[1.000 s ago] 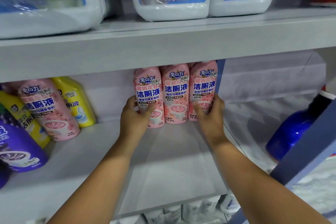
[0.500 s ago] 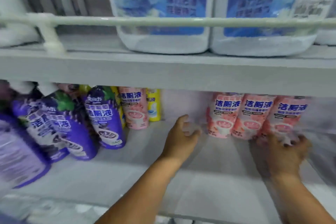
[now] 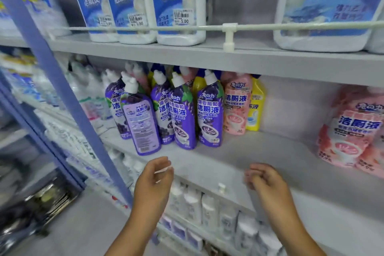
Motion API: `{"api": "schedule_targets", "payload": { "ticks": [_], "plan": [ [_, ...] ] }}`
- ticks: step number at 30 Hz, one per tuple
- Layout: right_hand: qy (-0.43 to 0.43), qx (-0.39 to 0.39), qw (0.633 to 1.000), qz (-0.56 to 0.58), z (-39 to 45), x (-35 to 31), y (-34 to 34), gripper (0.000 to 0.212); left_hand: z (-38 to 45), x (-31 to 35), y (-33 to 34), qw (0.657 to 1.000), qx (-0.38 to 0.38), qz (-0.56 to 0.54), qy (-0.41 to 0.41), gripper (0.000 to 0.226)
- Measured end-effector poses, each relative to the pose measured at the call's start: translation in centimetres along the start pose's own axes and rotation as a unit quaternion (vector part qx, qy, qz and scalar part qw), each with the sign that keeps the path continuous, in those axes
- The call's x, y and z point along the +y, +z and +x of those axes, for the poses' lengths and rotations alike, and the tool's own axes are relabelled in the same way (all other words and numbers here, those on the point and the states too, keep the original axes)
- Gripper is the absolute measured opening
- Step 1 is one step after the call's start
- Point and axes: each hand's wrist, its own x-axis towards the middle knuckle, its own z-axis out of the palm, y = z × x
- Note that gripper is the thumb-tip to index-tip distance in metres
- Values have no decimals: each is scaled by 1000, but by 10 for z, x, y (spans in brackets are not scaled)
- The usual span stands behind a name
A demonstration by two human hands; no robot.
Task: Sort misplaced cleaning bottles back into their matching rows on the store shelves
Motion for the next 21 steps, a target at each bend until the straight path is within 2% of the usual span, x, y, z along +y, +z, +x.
{"api": "schedule_targets", "payload": {
  "ticks": [4,8,13,15,18,21],
  "plan": [
    [29,-52,998,10,-11,-13,30,24,16,6,-38,998,56,15,15,19],
    [-14,-7,999,-32,6,-46,53,26,60,13,-66,993,87,5,74,29],
    [-120,28,992,-28,13,-109,112,19,118,10,-82,991,31,29,126,45],
    [-139,53,987,-62,25,-122,146,26,138,8,-86,990,10,36,139,49],
    [-115,68,987,-89,46,-117,185,41,156,0,-88,989,-57,39,131,56],
    [-79,58,992,-83,58,-104,209,51,168,-4,-89,988,-87,44,121,60]
  ]
}}
